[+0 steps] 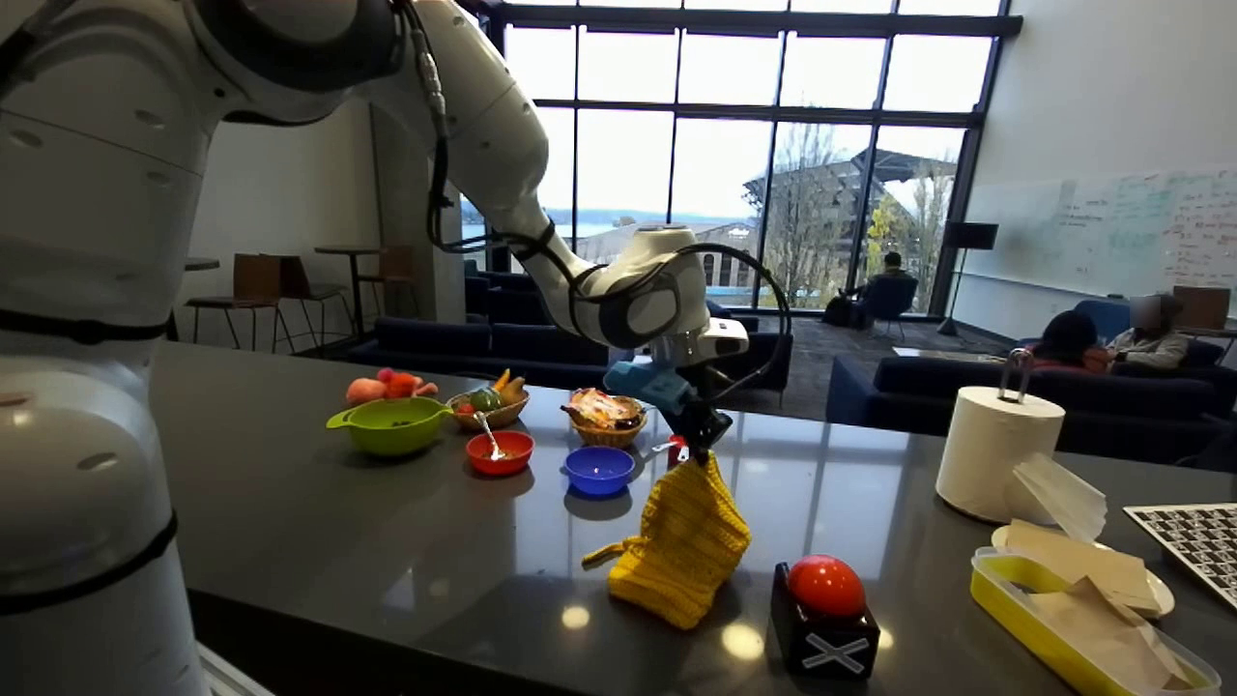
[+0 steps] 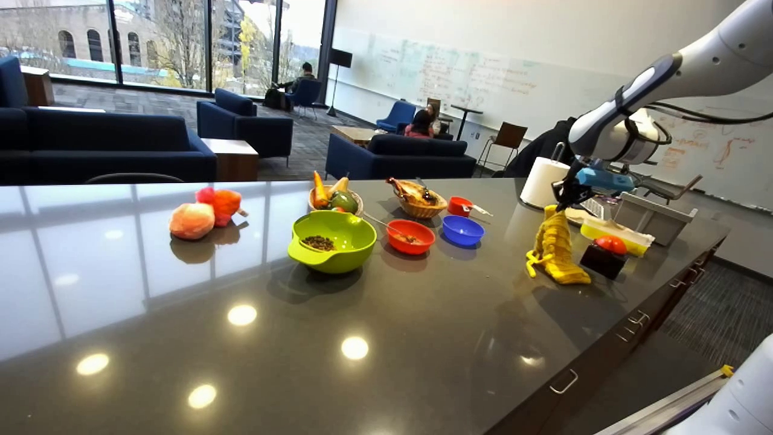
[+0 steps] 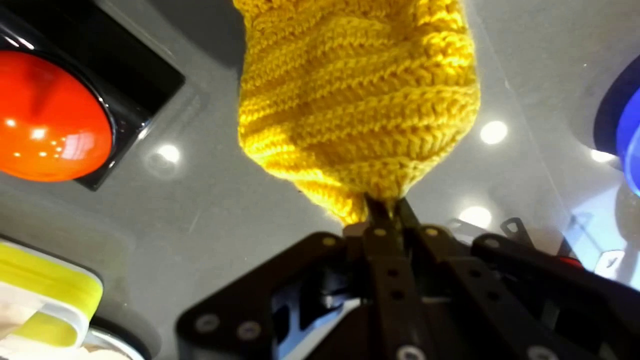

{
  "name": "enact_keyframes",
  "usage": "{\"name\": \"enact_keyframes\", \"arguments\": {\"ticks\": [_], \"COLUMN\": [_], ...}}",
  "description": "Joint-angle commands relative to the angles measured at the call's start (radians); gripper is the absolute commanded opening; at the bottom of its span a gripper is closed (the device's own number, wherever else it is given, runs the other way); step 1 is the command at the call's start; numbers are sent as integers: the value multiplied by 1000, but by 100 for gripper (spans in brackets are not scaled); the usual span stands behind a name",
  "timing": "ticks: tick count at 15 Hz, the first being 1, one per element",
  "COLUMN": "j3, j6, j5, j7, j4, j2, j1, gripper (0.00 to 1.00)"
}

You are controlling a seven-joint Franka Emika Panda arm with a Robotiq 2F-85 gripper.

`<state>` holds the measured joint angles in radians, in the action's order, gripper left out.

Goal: Flip the yellow cloth.

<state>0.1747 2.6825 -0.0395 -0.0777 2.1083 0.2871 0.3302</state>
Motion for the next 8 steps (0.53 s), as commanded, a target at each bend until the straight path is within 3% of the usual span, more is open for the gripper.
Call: {"name": "enact_keyframes", "arguments": {"ticks": [1,8], "j3": [-3,-4], "j6": [66,72], "j5": [-14,-21], "j7": [-54,-72], "j4": [148,271], "j2": [-160,-398], "j1": [-24,-106], "gripper": [1,1]}}
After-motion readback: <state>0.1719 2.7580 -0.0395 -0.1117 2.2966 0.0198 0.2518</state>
